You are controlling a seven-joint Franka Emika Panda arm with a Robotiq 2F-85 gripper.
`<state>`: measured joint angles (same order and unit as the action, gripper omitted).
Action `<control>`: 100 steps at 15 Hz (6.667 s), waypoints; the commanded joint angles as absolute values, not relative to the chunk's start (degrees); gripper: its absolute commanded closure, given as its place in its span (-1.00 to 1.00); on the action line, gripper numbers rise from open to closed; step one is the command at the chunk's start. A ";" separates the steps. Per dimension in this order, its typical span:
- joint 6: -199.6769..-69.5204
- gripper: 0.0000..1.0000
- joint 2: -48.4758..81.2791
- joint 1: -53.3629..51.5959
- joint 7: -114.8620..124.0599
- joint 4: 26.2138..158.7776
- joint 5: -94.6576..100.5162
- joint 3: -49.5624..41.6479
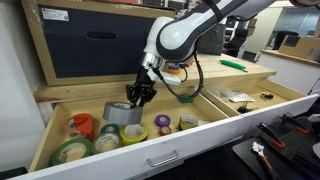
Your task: Put the grey tape into the drawer
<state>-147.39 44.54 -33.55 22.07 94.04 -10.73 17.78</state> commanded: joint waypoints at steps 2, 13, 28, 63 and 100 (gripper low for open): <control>-150.77 0.78 41.11 -34.63 25.64 96.19 -10.15 13.65; -152.07 0.78 38.18 -44.06 36.35 100.34 0.45 0.54; -150.70 0.78 38.84 -49.19 45.16 102.73 8.23 -6.51; -134.94 -0.45 27.58 -36.85 43.83 117.60 8.89 1.98; -147.41 1.00 65.37 -47.83 41.24 65.83 6.94 5.39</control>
<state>-148.97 61.36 -46.34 44.74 72.70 9.44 5.11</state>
